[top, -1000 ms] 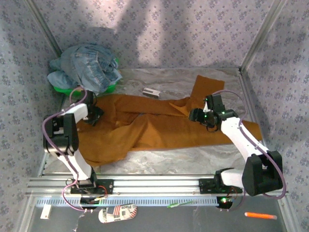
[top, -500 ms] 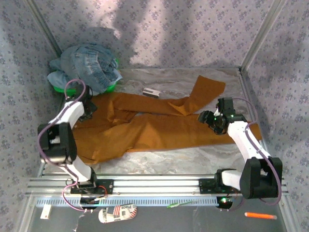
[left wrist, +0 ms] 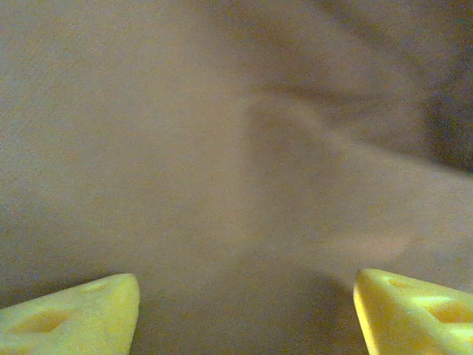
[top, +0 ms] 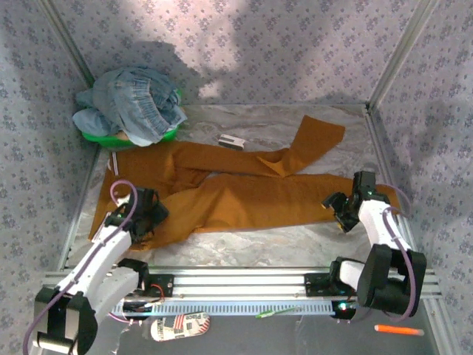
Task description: Fold and stack the trousers
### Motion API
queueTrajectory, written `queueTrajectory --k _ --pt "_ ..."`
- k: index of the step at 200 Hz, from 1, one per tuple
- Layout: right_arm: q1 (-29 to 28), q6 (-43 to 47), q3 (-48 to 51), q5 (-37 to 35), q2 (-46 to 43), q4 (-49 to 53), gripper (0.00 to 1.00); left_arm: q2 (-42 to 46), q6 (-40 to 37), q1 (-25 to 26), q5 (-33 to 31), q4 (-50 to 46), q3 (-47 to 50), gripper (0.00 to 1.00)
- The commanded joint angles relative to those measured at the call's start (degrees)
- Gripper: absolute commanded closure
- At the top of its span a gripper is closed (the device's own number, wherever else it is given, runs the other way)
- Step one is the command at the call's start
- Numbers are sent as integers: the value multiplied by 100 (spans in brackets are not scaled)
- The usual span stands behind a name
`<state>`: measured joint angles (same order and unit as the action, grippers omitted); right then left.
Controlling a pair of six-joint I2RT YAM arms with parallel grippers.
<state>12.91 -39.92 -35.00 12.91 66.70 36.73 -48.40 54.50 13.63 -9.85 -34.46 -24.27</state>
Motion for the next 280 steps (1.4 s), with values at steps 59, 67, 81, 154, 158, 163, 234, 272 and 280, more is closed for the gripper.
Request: queueTrajectory --k 59,67,81,154,158,163,234,272,280 --pt "310 -511 -327 1 1197 -461 51 1292 719 -1205 331 -31 959 18" --pt "333 -506 -314 -29 1172 -491 60 1386 691 -1288 372 -40 913 18" --pt "344 -469 -366 -64 1128 -440 77 1465 565 -1346 317 -88 801 18" --pt "432 -94 -560 -148 37 563 100 1198 244 -1532 573 -7 349 17" --pt "447 -70 -560 -195 -95 719 100 1208 225 -1532 552 -14 314 17" --pt "471 -73 -548 -201 -194 848 100 1210 215 -1531 517 -39 255 17" --pt "1029 -370 -262 -299 -1494 2168 97 1140 -45 -1588 73 -354 -407 17" --pt "1060 -255 -410 -239 -1734 2141 49 1157 -52 -1594 335 -186 -478 19" --pt "832 -303 -560 -200 -1741 2007 47 1091 -46 -1596 447 -49 -484 20"
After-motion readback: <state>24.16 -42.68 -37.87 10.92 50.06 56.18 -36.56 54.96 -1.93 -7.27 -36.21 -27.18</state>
